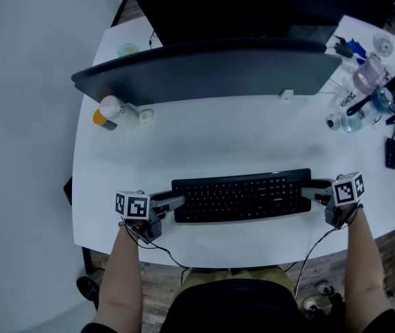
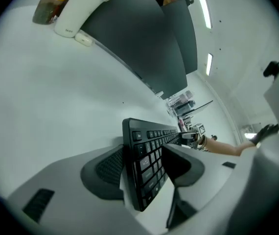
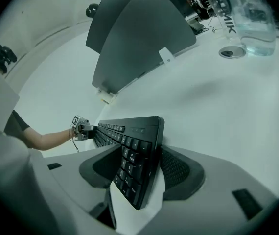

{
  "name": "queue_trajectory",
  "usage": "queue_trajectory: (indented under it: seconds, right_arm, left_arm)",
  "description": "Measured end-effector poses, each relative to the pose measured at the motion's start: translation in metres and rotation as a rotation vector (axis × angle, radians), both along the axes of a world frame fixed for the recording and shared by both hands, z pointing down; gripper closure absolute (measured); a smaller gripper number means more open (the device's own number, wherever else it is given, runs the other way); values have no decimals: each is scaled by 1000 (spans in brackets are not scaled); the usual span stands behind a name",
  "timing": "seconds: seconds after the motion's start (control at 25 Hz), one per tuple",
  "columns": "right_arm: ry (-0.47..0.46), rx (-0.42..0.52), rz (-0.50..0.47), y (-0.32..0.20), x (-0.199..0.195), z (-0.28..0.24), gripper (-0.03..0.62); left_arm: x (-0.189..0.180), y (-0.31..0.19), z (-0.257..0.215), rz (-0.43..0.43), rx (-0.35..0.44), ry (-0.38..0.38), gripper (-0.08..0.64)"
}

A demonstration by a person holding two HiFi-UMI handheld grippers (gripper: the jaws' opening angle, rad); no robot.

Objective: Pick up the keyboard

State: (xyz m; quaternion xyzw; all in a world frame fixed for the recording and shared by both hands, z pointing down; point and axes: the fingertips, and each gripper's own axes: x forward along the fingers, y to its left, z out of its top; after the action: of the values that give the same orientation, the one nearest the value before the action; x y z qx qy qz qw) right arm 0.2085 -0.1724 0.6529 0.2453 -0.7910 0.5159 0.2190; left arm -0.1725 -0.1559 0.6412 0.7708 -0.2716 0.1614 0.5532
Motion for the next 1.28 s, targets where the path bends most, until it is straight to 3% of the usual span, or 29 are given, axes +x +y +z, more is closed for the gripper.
queue_trajectory:
  seconds: [0.32, 0.48, 0.68, 0.96, 1.16, 1.28]
  right_arm:
    - [-252, -182, 89, 0, -3, -8, 353]
    - [-172, -210, -8, 13, 5, -2, 353]
    - [-230, -226, -6, 23, 4, -6, 353]
    - [-210, -232, -43, 21, 3, -6, 354]
    - [-217, -268, -29, 22, 2, -6, 353]
    - [-273, -278, -64, 27, -1, -12, 354]
  left_arm:
    - [0, 16, -1, 100, -188, 177, 336]
    - [-2, 35, 1, 180, -244, 170, 374]
    - [-2, 43, 2, 154, -257, 189, 371]
    - [5, 49, 3, 152, -259, 193, 359]
    - [6, 35, 1, 62, -240, 233, 354]
    - [6, 37, -2, -28, -303, 305, 389]
